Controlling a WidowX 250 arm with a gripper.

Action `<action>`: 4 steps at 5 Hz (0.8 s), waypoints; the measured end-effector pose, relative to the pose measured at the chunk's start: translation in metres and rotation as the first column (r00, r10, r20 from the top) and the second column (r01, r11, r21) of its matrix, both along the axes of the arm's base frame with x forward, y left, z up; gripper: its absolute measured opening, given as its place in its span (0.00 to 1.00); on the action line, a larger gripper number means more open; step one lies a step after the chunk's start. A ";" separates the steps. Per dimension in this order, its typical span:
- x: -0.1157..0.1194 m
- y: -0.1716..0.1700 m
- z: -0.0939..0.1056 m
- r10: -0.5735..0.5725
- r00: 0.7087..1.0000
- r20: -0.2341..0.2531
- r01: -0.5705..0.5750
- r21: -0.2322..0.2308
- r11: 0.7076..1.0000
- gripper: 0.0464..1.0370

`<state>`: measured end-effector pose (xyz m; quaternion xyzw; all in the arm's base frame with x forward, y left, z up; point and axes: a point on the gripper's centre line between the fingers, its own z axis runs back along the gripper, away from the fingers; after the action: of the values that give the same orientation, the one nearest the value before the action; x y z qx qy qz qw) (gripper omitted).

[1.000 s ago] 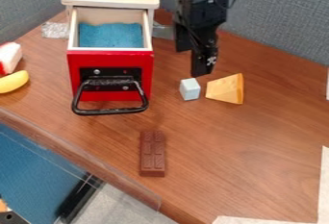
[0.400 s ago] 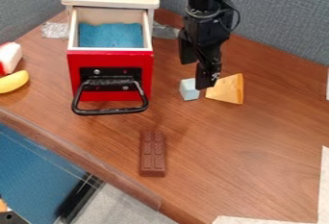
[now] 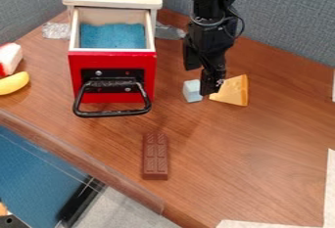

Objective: Put the blue object inside the drawer.

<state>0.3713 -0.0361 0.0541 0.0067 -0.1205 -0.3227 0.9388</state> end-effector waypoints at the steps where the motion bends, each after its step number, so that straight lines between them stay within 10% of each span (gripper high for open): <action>1: 0.004 0.002 -0.009 0.006 1.000 -0.006 -0.006 0.013 1.000 0.96; 4: 0.018 0.004 -0.020 0.001 1.000 -0.001 -0.001 0.036 0.999 0.96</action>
<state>0.3893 -0.0324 0.0342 0.0236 -0.1141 -0.3246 0.9387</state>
